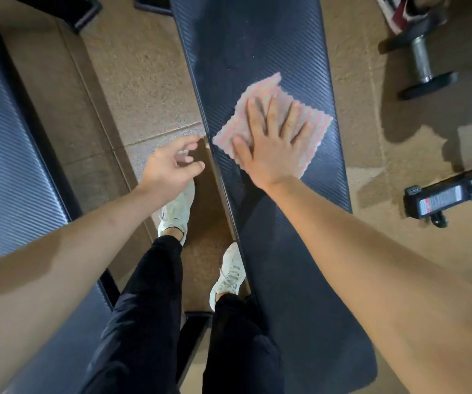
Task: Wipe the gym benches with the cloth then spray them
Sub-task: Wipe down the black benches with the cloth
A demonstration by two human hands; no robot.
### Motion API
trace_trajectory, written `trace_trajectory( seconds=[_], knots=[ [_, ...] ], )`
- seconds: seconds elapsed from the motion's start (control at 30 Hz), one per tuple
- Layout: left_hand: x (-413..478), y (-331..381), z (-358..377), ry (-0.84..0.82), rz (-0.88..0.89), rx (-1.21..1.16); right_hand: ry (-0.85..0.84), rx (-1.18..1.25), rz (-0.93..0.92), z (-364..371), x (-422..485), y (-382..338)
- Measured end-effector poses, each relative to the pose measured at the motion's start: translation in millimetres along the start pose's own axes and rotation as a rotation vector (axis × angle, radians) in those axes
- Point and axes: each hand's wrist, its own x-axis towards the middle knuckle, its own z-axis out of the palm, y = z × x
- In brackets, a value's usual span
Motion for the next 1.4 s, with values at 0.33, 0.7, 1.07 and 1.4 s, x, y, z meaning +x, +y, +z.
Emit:
trace_trajectory(
  seconds=[0.33,0.7,1.07,1.4],
  knots=[
    [63,64,-41,-0.032,0.026,-0.098,-0.026,-0.189,-0.46,-10,27,-22],
    [82,63,-48,-0.156,0.05,0.025,0.037,0.053,0.349,-48,122,-6],
    [93,70,-82,-0.231,-0.011,-0.182,-0.071,-0.166,-0.297,-59,131,-54],
    [90,76,-85,-0.368,-0.11,-0.177,-0.011,0.054,0.256,-80,189,0]
  ],
)
